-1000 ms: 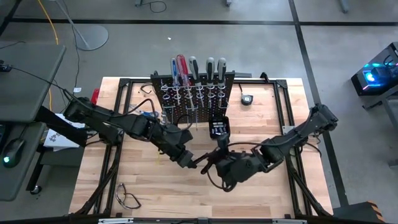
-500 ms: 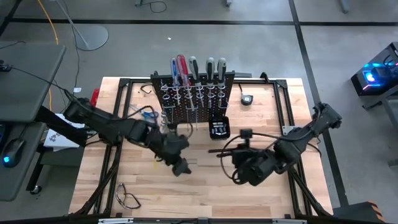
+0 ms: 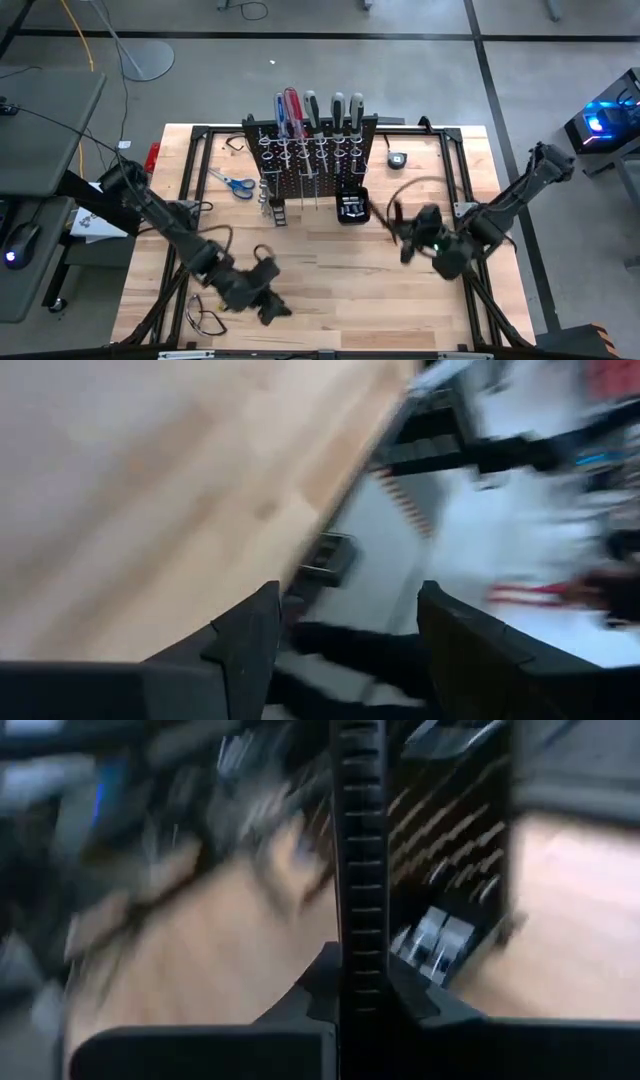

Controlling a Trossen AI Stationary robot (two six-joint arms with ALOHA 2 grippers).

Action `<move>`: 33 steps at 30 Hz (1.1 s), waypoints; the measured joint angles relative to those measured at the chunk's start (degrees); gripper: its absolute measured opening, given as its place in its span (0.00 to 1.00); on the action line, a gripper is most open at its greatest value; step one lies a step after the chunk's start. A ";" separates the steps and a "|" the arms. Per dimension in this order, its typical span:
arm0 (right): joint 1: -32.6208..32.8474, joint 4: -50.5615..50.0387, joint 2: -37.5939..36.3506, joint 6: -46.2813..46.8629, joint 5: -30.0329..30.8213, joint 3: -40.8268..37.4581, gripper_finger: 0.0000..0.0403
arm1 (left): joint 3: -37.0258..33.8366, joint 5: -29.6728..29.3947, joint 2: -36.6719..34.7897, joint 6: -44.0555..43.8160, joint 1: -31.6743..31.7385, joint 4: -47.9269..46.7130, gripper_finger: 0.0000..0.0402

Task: Hang tools onto peg board
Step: Hang the black pliers on the pegboard

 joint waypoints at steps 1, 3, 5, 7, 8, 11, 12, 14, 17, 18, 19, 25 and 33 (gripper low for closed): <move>-1.14 4.79 -1.53 -0.66 3.74 -2.79 0.04 | -1.67 -1.84 -0.04 -1.97 -1.28 3.76 0.53; -3.99 16.78 -4.45 -3.68 10.72 -7.53 0.04 | -5.04 -6.32 -0.07 -5.73 -3.43 7.78 0.54; -6.88 28.09 -7.16 -8.71 15.13 -12.19 0.04 | -7.24 -10.47 -0.07 -9.78 -4.72 9.15 0.54; -10.21 40.74 -8.81 -15.24 15.02 -16.48 0.04 | -8.30 -13.61 -0.07 -13.26 -5.83 9.79 0.54; -11.70 47.94 -9.47 -19.32 12.86 -18.65 0.04 | -8.32 -14.78 -0.07 -14.17 -6.25 9.78 0.54; -17.14 73.19 -9.59 -35.16 -1.92 -23.89 0.04 | -8.30 -17.42 -0.07 -13.88 -7.02 11.00 0.54; -18.92 80.67 -9.33 -39.68 -8.14 -25.52 0.04 | -8.29 -17.80 -0.07 -13.47 -7.15 11.69 0.54; -22.91 93.53 -7.98 -45.99 -16.95 -27.59 0.04 | -8.25 -17.97 -0.07 -12.40 -7.12 12.27 0.54; -26.47 100.08 -7.81 -49.74 -19.02 -29.31 0.04 | -8.27 -17.72 -0.07 -11.46 -7.10 12.07 0.54; -27.37 99.41 -7.79 -49.90 -19.41 -29.32 0.04 | -8.25 -17.76 -0.07 -11.14 -7.10 11.83 0.54; -28.08 98.57 -7.72 -50.02 -20.08 -29.33 0.04 | -8.27 -17.78 -0.07 -10.62 -7.08 11.69 0.54; -36.13 101.89 -4.99 -51.43 -29.39 -28.97 0.04 | -8.27 -17.92 -0.07 -7.77 -6.45 11.37 0.54; -44.87 105.22 -0.84 -51.05 -43.08 -28.99 0.04 | -8.25 -12.48 -0.07 -4.49 -5.89 10.18 0.54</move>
